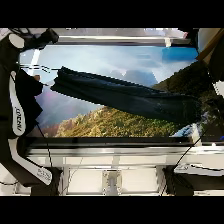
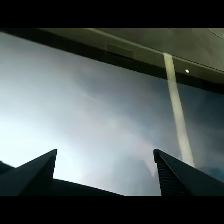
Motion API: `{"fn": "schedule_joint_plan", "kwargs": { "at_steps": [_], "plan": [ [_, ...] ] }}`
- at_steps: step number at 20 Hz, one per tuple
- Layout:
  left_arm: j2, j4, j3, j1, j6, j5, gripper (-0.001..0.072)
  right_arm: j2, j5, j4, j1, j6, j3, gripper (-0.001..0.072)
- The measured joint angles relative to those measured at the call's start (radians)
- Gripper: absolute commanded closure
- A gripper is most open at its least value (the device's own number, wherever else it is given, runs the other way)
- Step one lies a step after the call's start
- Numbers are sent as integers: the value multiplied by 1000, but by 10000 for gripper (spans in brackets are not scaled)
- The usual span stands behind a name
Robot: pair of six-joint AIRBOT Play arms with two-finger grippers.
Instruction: Fold the clothes and pants, and hang the long-sleeved shirts on hangers.
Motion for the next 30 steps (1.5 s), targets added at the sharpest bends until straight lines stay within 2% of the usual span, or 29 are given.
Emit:
{"fn": "schedule_joint_plan", "kwargs": {
  "at_steps": [2,5,16,18,19,21,22,24,25,26,27,28,29,30],
  "plan": [
    [20,-6,-6,-55,66,-6,-5,-54,47,32,-16,-49,3,83],
    [33,-14,-30,-128,120,-18,-4,-121,49,57,-31,-103,7,88],
    [40,-16,-58,-182,154,-24,-4,-311,146,124,13,-220,105,100],
    [40,-17,-58,-183,157,-25,-4,-332,154,137,45,-230,109,214],
    [40,-17,-58,-183,157,-25,-4,-341,154,139,61,-233,109,320],
    [40,-16,-58,-183,156,-25,-4,-351,143,142,85,-240,109,600],
    [40,-17,-58,-183,157,-26,-4,-355,138,146,92,-242,110,668],
    [40,-17,-58,-183,156,-29,-1,-358,131,164,102,-248,119,669],
    [40,-16,-58,-183,156,-35,68,-357,132,169,105,-253,128,669],
    [41,-17,-58,-183,156,-44,260,-351,137,175,107,-257,138,669],
    [42,-17,-58,-183,156,-59,381,-338,155,185,108,-261,150,669],
    [45,-16,-58,-182,156,-79,392,-322,182,192,109,-265,161,669],
    [48,-16,-58,-182,156,-103,515,-296,213,197,109,-269,172,669],
    [54,-16,-59,-182,156,-135,680,-267,247,203,106,-273,180,669]
  ]
}}
